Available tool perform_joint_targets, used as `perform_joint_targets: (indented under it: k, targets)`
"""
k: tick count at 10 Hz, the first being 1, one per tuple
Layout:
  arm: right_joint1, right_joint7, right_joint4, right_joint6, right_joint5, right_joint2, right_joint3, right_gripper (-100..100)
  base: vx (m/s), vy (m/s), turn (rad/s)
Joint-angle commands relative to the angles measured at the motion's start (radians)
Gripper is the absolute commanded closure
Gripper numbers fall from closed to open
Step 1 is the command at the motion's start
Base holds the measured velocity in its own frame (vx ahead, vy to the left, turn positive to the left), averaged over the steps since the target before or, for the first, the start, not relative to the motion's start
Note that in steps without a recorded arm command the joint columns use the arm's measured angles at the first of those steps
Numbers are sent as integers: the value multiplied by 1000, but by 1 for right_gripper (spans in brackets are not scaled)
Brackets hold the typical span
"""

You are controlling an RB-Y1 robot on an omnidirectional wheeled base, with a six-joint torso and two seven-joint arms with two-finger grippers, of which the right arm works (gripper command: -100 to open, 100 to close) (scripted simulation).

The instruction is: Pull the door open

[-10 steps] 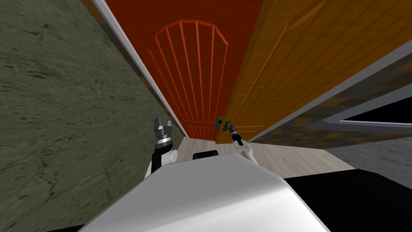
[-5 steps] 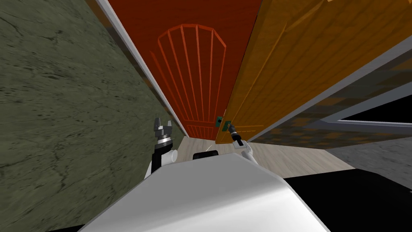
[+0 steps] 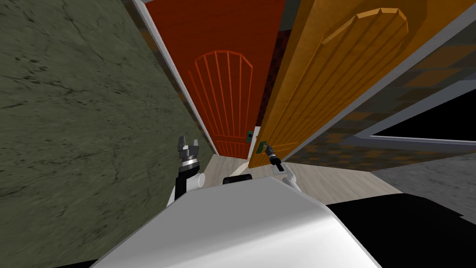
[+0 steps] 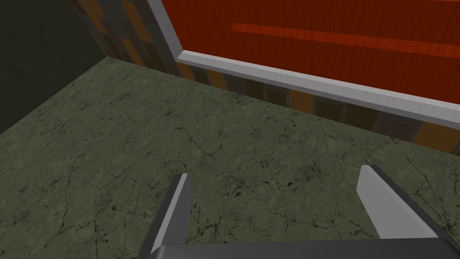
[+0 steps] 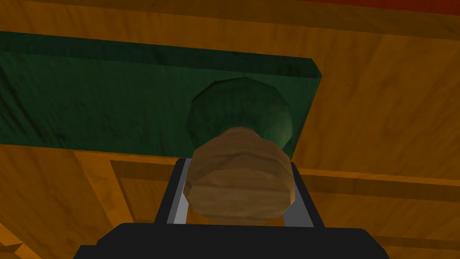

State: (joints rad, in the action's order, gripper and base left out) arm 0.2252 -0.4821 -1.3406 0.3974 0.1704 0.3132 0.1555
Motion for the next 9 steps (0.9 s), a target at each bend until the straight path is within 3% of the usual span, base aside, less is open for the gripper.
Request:
perform_joint_targets:
  k: [1,5,6,7,9]
  targets:
    - [13,-22,-9,12,4,21,-11,100,-223,-110,159]
    - [32,-78,-47,55,18,58,-76,100,-156,-101,203]
    - [33,-67,-44,39,17,54,-62,100,-40,-51,54]
    - [50,-87,-50,65,21,71,-72,100,-137,-57,130]
    - [65,-102,-52,87,24,86,-77,100,-194,-76,136]
